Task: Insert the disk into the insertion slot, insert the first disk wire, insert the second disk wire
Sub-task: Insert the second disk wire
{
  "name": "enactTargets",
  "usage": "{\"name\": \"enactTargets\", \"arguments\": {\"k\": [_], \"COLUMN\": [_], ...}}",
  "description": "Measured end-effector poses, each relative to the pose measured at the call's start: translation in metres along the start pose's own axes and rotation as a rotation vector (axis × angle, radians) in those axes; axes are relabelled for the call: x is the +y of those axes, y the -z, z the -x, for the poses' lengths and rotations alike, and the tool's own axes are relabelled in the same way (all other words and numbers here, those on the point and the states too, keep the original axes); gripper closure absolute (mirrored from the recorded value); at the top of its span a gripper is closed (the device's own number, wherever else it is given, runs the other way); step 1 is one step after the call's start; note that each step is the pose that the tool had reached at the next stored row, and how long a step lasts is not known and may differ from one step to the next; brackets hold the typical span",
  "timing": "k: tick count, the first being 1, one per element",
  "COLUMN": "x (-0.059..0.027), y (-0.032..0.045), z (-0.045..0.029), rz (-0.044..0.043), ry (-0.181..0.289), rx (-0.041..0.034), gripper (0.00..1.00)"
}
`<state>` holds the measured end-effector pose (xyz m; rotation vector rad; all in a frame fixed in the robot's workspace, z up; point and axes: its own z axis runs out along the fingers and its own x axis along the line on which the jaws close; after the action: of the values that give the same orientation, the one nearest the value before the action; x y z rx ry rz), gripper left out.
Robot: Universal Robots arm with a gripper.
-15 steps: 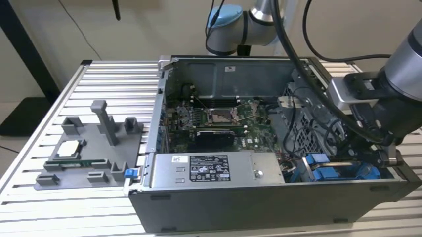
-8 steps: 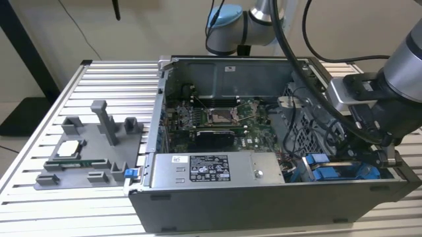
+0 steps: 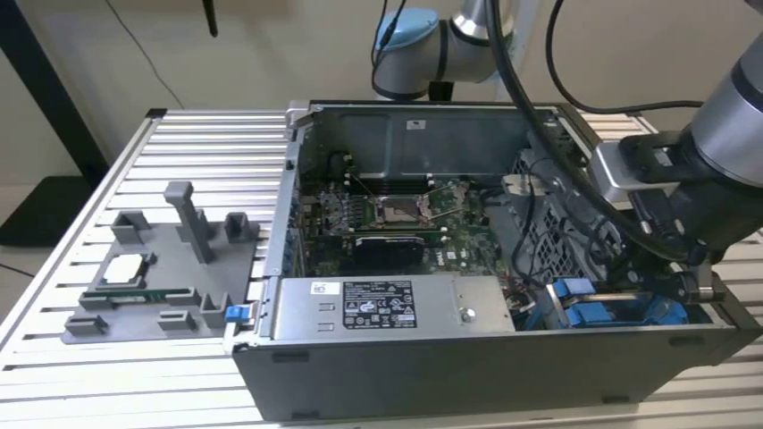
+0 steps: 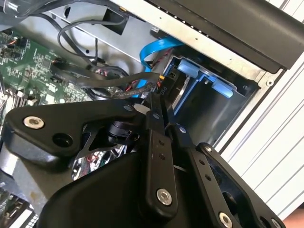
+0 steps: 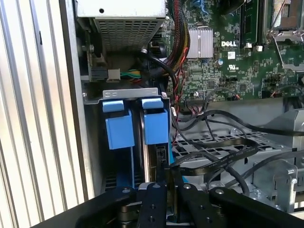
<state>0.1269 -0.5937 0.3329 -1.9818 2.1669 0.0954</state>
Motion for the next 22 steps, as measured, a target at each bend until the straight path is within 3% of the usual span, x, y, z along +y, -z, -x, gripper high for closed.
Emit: {"name": "enactTargets", "arguments": {"k": [1,2,8,22], "x": [0.0,0.0,-0.0001,-0.0042], "y": [-0.0001,-0.0007,0.0016,0.0456], "z": [0.0,0.0001,0.0003,0.009], "rz": [0.0001,0.0002,0.0009,0.0154], "ry": [0.0,0.0,0.0,-0.003], "rx": [-0.0005,-0.0023,0.0,0.0014], "gripper": [1.0,0.0,0.0,0.0]}}
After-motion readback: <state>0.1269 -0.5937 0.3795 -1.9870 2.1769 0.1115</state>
